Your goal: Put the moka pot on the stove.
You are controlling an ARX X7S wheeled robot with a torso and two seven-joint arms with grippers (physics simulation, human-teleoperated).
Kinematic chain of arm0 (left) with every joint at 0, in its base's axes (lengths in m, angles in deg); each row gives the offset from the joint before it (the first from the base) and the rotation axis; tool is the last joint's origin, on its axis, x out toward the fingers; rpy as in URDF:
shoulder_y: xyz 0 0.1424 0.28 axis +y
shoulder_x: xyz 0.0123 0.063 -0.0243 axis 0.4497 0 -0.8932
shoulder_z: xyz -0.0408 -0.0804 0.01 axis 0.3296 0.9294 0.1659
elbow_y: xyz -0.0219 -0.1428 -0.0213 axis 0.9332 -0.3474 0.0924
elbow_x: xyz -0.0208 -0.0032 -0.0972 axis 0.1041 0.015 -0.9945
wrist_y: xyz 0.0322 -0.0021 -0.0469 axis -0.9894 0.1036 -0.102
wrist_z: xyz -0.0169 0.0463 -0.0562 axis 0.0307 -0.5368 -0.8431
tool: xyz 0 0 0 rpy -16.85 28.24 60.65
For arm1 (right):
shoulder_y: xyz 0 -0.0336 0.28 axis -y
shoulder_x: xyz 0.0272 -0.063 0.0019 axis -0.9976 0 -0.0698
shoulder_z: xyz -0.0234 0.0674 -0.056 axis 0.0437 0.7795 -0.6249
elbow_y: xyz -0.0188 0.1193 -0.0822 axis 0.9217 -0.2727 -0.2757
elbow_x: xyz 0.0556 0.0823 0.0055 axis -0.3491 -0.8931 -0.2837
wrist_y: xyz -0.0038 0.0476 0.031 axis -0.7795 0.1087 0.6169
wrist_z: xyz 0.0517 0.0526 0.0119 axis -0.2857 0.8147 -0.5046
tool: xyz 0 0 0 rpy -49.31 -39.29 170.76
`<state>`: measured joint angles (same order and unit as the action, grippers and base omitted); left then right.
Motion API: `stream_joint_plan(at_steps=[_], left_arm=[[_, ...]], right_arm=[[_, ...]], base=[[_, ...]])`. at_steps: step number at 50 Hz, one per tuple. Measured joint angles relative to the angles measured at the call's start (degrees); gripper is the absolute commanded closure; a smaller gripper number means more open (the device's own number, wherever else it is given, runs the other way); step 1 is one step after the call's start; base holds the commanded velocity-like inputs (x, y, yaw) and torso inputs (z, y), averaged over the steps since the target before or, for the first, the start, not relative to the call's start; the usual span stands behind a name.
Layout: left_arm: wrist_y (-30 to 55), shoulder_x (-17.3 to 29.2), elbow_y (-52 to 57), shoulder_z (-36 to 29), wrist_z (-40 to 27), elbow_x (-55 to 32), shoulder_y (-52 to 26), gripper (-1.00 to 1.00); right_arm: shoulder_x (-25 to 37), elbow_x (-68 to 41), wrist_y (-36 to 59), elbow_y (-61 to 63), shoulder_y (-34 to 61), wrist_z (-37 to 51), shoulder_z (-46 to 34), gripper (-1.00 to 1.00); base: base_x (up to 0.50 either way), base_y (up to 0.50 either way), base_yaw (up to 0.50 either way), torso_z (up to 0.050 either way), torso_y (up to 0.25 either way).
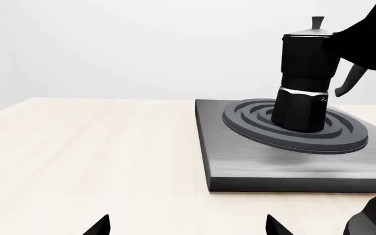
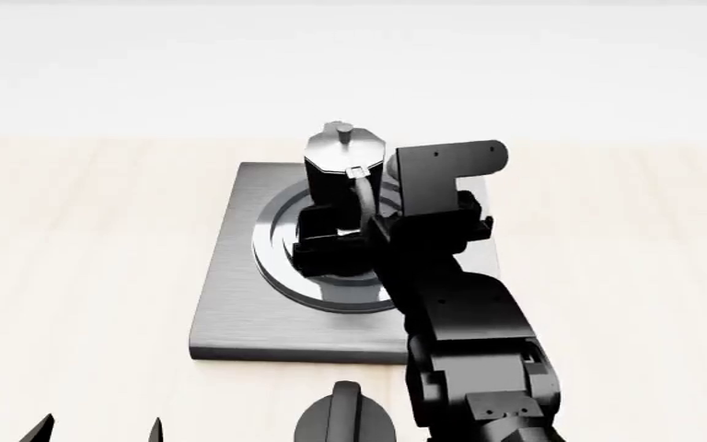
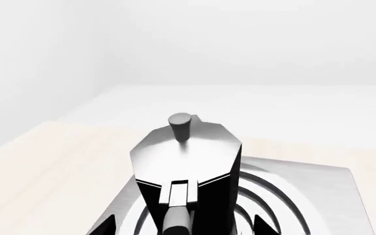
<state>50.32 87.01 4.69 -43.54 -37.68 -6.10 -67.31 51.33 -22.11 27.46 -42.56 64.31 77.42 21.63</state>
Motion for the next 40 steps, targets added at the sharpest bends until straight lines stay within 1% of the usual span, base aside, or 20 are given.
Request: stream_joint_plan(at_steps=[14,26,40], left_arm=[[-0.1,0.1,0.0,-0.1,-0.1,-0.1,0.0,-1.00],[-0.2,0.2,-0.1,-0.3,-0.1,-0.2,-0.1,-1.00],[-0.3,0.3,-0.1,-0.5,-0.1,-0.3,-0.2,-1.00]], right_arm=[[-0.1,-3.6,-2.5,-0.1,0.1,-2.4,-1.8,-1.00],[0.1,-7.2,-6.2,0.6,-0.4,-3.1,-6.2,-1.00],[4.0,-9.5,-5.8,10.8,-3.5,1.0,-8.7,-1.00]], base=[[0.00,0.00,0.00,0.000,0.000],[0.00,0.00,0.00,0.000,0.000],[0.00,0.00,0.00,0.000,0.000]])
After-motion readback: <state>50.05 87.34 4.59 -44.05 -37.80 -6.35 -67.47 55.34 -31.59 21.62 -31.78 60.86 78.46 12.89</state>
